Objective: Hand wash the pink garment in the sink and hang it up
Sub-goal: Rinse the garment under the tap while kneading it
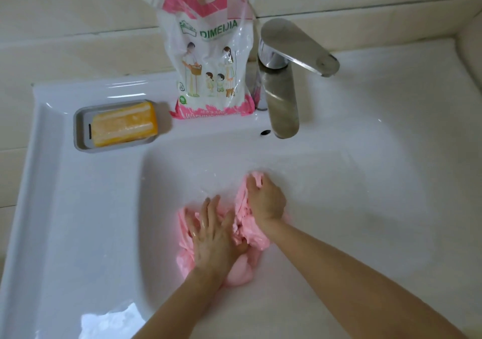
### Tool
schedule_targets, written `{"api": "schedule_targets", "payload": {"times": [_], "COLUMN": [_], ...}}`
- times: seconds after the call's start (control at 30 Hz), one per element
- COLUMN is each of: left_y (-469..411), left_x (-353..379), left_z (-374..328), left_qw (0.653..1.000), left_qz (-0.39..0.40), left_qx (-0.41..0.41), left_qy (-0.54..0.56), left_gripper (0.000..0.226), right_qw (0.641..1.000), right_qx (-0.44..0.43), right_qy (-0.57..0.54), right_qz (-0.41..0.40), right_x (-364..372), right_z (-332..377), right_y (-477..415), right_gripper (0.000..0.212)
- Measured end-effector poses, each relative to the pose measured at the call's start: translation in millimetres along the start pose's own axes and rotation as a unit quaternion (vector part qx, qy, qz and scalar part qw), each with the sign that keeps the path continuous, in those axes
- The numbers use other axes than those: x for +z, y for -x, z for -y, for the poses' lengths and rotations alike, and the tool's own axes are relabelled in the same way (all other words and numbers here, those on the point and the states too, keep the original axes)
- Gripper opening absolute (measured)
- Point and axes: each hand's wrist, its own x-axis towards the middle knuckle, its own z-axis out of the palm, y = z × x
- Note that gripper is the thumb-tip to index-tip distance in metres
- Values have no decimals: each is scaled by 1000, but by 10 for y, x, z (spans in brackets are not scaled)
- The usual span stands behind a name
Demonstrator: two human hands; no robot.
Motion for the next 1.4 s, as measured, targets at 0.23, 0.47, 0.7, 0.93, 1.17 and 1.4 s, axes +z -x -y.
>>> {"api": "schedule_targets", "payload": {"times": [0.23,0.47,0.7,0.93,1.17,1.4], "left_y": [-19,-81,-59,-59,-79,-38], "left_x": [-23,37,67,93,37,-86], "left_z": [-38,-86,-63,-68,-115,-55], "left_qw": [998,999,996,996,996,999], "left_qz": [-9,-19,-23,-36,13,-3], "left_qx": [-19,-3,-11,-2,-33,-37], "left_qy": [66,44,80,87,79,29], "left_gripper": [64,54,52,47,56,68], "right_qw": [913,944,995,912,960,980], "right_qx": [-397,-317,-70,-389,-236,-196], "right_qy": [90,38,-72,122,141,-18], "right_qz": [15,-86,-13,-39,-48,-21], "right_x": [-46,308,-72,87,128,-305], "right_z": [-585,-482,-97,-616,-209,-190], "right_y": [400,63,-32,271,-108,95], "right_gripper": [35,26,55,30,17,48]}}
